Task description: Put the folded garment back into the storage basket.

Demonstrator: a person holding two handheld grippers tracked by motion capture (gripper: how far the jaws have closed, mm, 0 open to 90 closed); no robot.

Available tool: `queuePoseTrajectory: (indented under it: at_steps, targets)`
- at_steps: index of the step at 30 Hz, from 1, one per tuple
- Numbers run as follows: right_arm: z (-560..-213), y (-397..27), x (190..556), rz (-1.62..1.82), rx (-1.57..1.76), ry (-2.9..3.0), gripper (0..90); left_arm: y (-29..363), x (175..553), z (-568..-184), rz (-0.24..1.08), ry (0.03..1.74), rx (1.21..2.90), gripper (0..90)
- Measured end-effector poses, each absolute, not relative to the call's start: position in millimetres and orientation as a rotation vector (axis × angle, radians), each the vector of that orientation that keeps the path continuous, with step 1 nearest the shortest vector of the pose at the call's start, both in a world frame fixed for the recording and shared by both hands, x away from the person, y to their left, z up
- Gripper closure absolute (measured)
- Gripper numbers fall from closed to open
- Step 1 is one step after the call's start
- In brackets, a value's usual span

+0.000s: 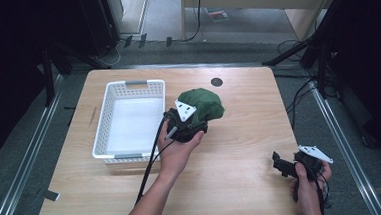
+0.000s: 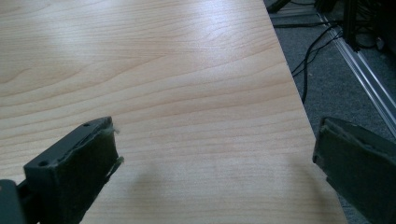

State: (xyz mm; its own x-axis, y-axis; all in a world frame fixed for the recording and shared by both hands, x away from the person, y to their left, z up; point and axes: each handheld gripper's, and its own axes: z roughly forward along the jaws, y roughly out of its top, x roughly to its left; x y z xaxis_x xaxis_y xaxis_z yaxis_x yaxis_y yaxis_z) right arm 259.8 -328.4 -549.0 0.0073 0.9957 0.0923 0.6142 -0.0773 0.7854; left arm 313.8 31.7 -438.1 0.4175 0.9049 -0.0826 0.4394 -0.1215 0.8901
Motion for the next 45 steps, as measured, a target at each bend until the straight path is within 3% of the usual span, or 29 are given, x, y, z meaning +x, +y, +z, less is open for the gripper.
queuePoseTrajectory:
  at_steps: [21, 45]
  targets:
    - [-549.0, -328.0, 259.7, 0.900, 1.745, 1.653, 0.0, 73.8, 308.1, -409.9, 0.685, 1.186, 1.683, 42.2]
    - [-548.6, -328.1, 258.8, 0.910, 1.746, 1.643, 0.0, 127.1, 313.4, -412.5, 0.736, 1.287, 1.618, 42.3]
